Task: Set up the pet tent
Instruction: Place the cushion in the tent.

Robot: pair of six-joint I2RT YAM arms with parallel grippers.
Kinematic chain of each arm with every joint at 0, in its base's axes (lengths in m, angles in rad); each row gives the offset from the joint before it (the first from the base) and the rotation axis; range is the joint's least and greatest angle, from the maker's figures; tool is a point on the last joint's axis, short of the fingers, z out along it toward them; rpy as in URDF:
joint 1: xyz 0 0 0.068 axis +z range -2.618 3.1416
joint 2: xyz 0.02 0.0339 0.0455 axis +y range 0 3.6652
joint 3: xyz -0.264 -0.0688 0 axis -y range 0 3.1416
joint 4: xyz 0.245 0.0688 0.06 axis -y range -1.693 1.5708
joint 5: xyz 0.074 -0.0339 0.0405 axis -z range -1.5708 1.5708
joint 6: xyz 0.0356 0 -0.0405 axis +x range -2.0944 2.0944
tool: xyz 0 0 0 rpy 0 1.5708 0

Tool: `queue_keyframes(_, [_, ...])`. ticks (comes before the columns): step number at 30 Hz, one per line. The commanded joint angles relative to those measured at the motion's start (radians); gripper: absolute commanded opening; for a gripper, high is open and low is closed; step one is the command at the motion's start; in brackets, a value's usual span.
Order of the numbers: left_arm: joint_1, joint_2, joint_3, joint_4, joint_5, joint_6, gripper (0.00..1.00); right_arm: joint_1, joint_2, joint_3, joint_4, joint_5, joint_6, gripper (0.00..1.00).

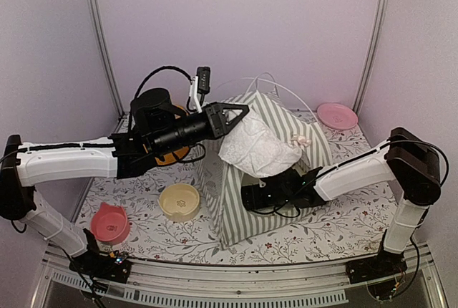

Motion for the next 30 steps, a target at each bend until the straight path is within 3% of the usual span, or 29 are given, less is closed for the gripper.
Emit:
queue_keyframes(1, [0.092, 0.057, 0.058, -0.085, -0.026, 0.076, 0.00, 0.010, -0.057, -0.020, -0.042, 0.048, -0.010, 0.83])
queue_keyframes(10, [0.186, 0.131, 0.136, -0.124, 0.096, 0.123, 0.00, 0.009, -0.121, 0.004, -0.040, 0.033, -0.020, 0.82])
queue_keyframes(18, [0.189, 0.112, 0.167, -0.141, 0.194, 0.123, 0.00, 0.010, -0.182, 0.017, -0.017, -0.078, -0.044, 0.80])
queue_keyframes(30, [0.142, -0.003, 0.048, -0.145, 0.192, 0.052, 0.00, 0.022, -0.300, -0.061, 0.032, -0.151, -0.013, 0.77])
